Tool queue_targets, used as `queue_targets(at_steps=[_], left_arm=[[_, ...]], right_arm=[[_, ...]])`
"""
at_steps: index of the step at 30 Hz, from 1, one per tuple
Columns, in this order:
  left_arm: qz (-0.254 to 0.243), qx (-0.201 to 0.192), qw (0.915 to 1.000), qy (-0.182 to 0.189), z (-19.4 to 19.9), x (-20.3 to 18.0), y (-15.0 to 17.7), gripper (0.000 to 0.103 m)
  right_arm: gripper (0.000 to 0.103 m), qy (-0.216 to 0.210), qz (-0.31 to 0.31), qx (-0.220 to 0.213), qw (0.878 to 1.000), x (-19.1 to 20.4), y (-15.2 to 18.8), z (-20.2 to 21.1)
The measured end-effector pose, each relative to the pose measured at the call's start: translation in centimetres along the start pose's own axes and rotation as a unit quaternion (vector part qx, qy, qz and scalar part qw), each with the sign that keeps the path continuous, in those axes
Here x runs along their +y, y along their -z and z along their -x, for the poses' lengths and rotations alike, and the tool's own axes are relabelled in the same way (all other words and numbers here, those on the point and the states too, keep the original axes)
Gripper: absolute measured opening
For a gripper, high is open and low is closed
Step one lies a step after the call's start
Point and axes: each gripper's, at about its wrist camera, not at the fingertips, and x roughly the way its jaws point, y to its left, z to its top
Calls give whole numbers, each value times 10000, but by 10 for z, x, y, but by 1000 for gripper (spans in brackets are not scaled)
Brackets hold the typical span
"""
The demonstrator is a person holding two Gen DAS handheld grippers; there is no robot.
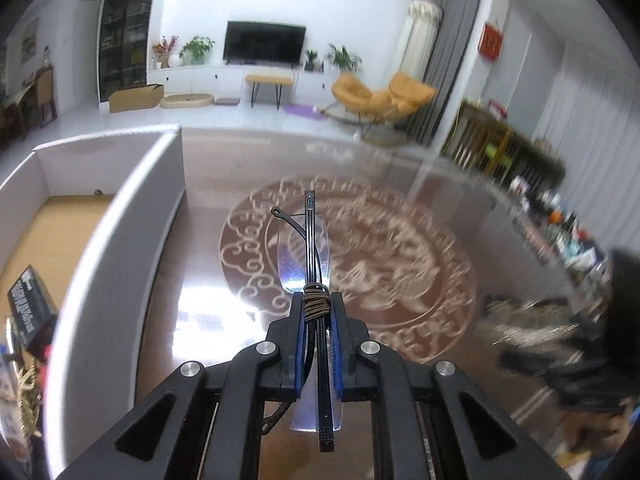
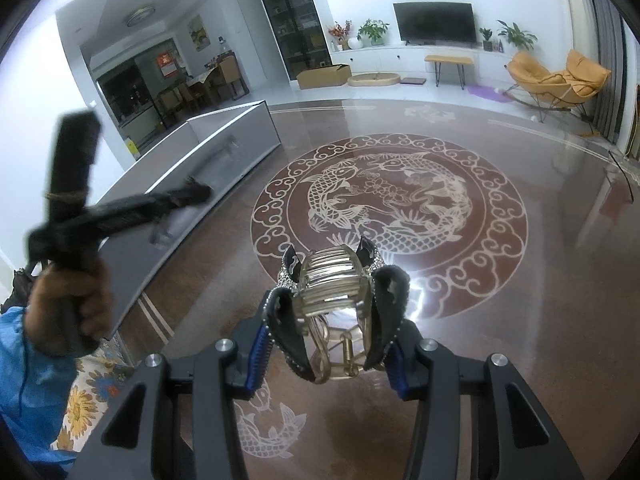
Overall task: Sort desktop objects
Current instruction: 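Carry the eyeglasses and clip into the white bin and open both tools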
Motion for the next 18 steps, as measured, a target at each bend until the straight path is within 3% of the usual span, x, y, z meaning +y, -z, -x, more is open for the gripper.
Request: queue_targets(at_steps=[5, 9, 12, 18], left_arm=[[228, -314, 9992, 104, 50, 14, -12, 10], [278, -439, 9986, -116, 87, 42, -16, 10], [321, -404, 9972, -533, 109, 77, -15, 10], [786, -183, 9865, -1427, 137, 176, -4, 10]], right_arm=[[48, -20, 117, 40, 9999, 9, -4, -3], [48, -136, 253, 58, 9996, 25, -15, -11], [48, -294, 345, 76, 9989, 45, -31, -22], [48, -922, 865, -65, 9920, 130, -93, -46]])
